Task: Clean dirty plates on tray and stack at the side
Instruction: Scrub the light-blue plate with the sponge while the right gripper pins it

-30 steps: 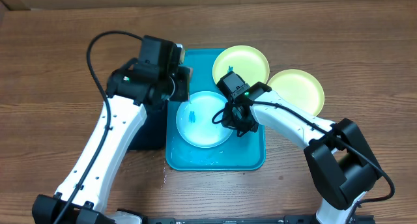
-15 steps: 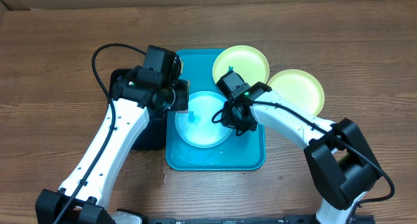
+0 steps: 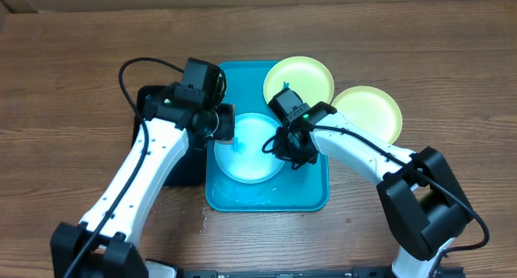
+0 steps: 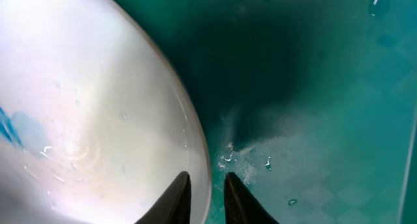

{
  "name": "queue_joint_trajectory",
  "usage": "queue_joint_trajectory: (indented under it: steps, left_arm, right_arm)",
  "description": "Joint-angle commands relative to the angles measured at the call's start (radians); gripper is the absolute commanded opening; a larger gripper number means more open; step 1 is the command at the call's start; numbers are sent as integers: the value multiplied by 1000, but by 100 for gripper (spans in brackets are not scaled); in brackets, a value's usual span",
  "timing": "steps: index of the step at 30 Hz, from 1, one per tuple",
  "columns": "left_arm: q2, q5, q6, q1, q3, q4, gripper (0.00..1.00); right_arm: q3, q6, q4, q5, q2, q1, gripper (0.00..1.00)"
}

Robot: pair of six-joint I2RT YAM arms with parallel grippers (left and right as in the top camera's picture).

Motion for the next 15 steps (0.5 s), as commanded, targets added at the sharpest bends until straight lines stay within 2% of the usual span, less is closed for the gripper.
queue_joint_trajectory:
  steps: [1,15]
  left_arm:
    - [50,20,-6,-5,-10,5,4]
    - [122,20,67,-6,-10,6,4]
  right_arm:
    - [-2,-5,5,5,-9,0,21]
    - [-2,-31,16,48,-8,3,20]
